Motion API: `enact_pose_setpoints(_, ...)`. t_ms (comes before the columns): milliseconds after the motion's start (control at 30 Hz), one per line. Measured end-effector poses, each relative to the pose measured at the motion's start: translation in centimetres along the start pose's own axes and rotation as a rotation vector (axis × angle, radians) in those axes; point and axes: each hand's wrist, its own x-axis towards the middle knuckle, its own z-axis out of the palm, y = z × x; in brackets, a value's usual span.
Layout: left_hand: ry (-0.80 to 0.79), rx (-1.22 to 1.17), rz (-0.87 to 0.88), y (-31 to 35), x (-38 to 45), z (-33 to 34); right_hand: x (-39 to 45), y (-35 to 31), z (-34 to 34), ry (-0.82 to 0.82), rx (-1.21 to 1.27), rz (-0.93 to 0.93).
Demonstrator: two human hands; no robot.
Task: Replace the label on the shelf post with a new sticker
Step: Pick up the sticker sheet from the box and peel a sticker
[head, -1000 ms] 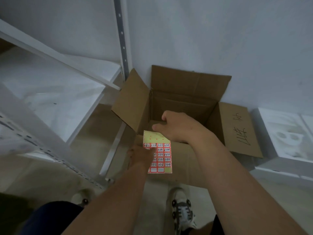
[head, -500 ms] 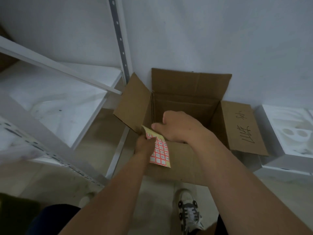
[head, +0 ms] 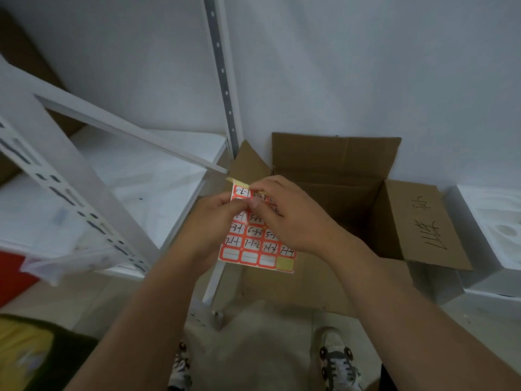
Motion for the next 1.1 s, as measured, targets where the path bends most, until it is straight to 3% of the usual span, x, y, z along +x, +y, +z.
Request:
enact_pose_setpoints(500,0.032,0.070,0.110,0.0,-0.8,-3.8,0.0,-1.6,1.5,0.065,0.006,-0.070)
enact_pose_setpoints(1100,0.036,0.179,0.228,-0.2,-0.5,-3.3,0.0,-1.8,1.6,0.138,0.070,-0.058)
